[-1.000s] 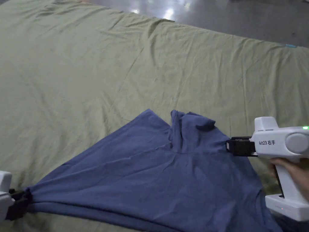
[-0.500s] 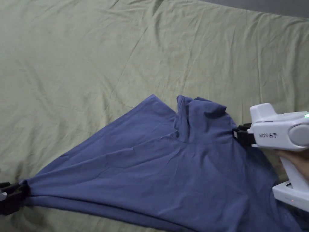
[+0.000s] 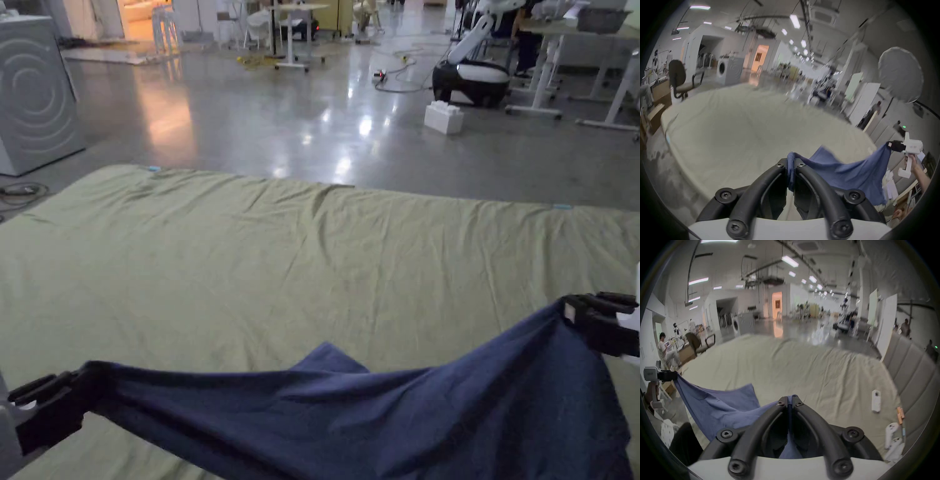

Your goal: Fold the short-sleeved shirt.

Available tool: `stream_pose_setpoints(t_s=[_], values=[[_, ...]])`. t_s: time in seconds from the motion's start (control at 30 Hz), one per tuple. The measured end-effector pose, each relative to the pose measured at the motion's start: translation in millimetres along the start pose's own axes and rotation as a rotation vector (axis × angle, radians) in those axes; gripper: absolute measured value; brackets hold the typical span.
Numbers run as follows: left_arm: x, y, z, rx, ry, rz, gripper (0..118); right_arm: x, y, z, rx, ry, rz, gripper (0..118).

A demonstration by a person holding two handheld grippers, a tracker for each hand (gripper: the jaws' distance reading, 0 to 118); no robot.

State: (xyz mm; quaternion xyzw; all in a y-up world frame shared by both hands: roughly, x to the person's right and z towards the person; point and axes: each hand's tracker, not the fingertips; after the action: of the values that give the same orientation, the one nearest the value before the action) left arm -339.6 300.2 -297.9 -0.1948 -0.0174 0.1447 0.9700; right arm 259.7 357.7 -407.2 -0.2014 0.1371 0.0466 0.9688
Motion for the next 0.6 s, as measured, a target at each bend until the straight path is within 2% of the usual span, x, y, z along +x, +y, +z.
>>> stream_pose_setpoints(t_s=[0.07,0.13,0.17,0.23,0.27,0.37,0.43,0.6], values=[[20,32,6,0.055,-0.049,-0.047,7,4,25,42,0.083,-0.061,-0.029,4],[41,66,12,0.120,-0.083,-0.107,7,9,53,84,0.162,-0.151,-0.011,4],[50,81,16,0.136,-0.082,-0.124,7,12,64,96,0.195,-0.179,-0.004,4],[69,109,27,0.235,-0.074,-0.171,7,19,85,128,0.260,-0.227,-0.040,4],[76,123,31,0.218,-0.068,-0.167,7,21,94,141,0.280,-0.253,-0.046,4],[91,162,45,0.287,-0.131,-0.171,7,25,123,172,0.390,-0.333,-0.012,4],[101,183,54,0.340,-0.135,-0.214,7,29,137,188,0.410,-0.360,-0.031,4],[106,215,58,0.361,-0.133,-0.152,7,33,164,205,0.446,-0.409,-0.024,4]])
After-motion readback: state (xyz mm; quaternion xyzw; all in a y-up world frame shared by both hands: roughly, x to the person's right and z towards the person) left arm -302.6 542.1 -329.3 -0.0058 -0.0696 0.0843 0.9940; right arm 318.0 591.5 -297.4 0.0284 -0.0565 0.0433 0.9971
